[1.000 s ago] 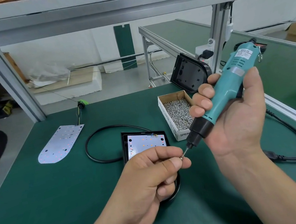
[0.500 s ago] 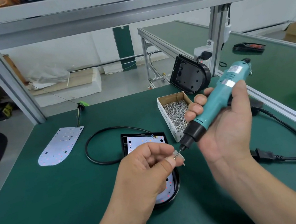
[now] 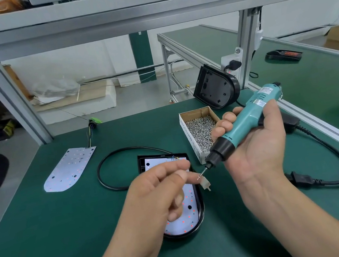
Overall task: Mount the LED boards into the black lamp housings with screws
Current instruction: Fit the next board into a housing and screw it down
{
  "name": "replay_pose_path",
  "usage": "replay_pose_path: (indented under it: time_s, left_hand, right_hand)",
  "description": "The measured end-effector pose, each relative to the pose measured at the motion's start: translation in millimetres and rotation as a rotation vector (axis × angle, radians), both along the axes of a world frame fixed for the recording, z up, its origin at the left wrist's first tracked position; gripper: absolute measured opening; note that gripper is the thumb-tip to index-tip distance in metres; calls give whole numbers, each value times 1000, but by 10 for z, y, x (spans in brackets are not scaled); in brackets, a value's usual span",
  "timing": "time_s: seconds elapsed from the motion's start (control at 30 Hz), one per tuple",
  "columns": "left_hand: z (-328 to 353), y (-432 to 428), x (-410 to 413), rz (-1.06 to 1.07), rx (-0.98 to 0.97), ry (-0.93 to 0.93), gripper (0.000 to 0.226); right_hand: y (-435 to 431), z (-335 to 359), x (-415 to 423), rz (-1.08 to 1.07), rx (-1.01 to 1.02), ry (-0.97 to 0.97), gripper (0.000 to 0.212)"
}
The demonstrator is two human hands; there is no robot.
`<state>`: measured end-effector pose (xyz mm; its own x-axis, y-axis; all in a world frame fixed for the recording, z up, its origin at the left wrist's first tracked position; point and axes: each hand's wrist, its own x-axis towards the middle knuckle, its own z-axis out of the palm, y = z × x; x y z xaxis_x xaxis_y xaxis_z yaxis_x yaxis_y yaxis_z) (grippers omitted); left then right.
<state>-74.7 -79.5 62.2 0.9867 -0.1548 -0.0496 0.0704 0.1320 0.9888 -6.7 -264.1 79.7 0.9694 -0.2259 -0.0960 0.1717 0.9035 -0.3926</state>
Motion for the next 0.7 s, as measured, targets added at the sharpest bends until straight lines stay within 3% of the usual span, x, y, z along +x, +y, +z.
replay_pose_path:
  time_s: [0.07,0.17,0.23,0.33,0.5,0.7]
  left_hand:
    - [5,135,114,120,93,-49,17]
    - [-33,472,371,419,538,-129,4]
    - [-92,648,491,439,715,-49,29]
    - [-204,662,560,289,762,79,78]
    - [-234,505,577,126,852,128,75]
    - [-207,548,587,16,754,117,51]
  right_hand:
    - [-10,-17,12,1,-6,5,49]
    - [6,-50,26,11,-26,16,51]
    - [29,-73,27,15,-47,21,52]
    - [60,-100,26,26,-80,22,52]
    - [87,-120,18,35,-120,17,52]
    - [160,-146,-28,65,-157,-13,52]
